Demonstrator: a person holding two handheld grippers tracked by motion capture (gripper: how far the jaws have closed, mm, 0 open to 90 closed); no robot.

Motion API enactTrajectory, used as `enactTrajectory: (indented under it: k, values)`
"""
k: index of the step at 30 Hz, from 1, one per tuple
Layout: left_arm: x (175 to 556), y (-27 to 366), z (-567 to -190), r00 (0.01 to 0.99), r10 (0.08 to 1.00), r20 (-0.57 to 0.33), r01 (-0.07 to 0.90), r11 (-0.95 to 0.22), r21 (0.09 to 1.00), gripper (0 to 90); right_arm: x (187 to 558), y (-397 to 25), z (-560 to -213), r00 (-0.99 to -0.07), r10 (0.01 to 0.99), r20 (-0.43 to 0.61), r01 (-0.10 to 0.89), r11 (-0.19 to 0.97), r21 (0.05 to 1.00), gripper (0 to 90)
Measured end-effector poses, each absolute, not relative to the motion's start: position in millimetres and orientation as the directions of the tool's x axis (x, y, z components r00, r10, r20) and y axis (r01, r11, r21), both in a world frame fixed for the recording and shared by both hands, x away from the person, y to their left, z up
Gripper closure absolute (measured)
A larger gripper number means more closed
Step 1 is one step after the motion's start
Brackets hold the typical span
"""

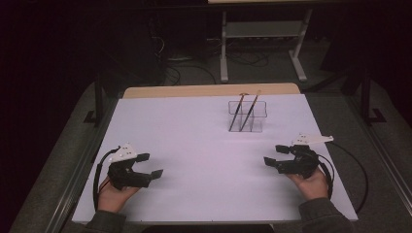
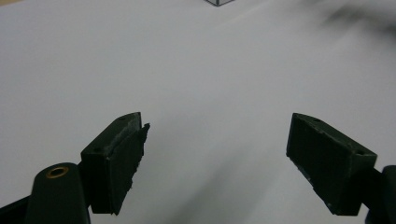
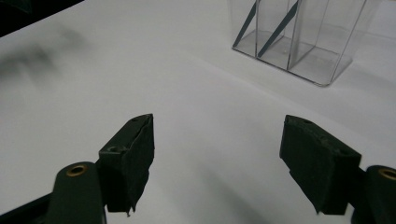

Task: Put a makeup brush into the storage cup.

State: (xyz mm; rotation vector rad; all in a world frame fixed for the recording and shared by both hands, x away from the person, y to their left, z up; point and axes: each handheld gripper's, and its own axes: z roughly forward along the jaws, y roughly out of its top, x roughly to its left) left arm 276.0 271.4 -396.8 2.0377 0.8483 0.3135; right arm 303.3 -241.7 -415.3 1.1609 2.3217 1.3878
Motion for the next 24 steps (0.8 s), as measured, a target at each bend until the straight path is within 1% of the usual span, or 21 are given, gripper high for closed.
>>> enactTrajectory:
  k: [24]
  values:
    - [274.4,271.1,-406.1,0.742,0.663,-0.098,0.466,-0.405,0.787,18.3,291.9,-245.7,-423.9,-0.668,0.708,0.229,0.523,0.228,0.821,24.2]
